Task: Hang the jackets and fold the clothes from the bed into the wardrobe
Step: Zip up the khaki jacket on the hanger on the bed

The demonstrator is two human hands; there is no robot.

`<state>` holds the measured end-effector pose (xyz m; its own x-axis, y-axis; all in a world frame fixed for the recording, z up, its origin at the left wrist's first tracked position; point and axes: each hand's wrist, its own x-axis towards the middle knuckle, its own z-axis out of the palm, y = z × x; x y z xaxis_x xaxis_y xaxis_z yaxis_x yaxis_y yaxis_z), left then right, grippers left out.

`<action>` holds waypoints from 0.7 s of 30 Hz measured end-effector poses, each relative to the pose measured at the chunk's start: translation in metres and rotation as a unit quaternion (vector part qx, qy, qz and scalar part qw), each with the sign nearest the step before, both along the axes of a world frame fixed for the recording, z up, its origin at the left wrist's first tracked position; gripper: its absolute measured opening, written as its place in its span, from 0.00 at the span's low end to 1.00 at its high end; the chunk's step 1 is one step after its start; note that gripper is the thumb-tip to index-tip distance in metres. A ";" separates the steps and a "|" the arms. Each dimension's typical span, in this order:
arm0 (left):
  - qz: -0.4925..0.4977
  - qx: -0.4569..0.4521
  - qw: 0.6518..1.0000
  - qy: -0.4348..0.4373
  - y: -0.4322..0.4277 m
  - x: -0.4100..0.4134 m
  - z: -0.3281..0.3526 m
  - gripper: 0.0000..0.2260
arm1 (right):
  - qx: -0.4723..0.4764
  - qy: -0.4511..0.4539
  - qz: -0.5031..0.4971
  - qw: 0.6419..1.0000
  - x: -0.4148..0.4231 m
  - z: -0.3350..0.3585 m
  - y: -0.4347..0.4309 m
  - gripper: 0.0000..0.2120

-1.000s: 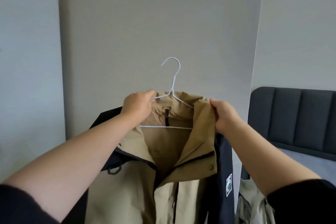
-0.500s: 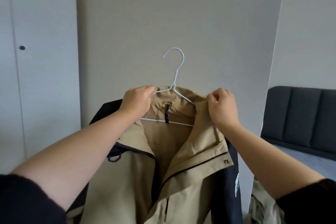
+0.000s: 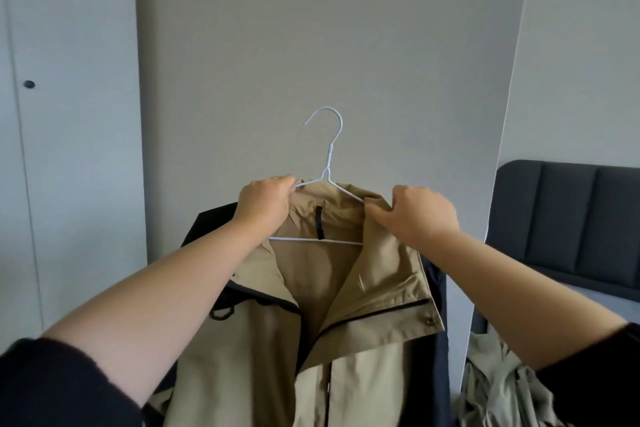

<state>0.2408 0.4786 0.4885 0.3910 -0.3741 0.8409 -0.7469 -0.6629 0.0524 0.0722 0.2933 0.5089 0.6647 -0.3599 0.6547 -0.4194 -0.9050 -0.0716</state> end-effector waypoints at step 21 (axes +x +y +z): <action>0.106 0.010 0.994 0.025 -0.007 0.004 0.021 0.06 | 0.174 -0.132 0.198 0.955 0.028 -0.050 0.050 0.14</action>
<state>0.2452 0.4714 0.5094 0.5033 -0.2959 0.8119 -0.5875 -0.8062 0.0704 0.1002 0.3429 0.4591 0.6227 -0.3406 0.7044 0.0262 -0.8907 -0.4538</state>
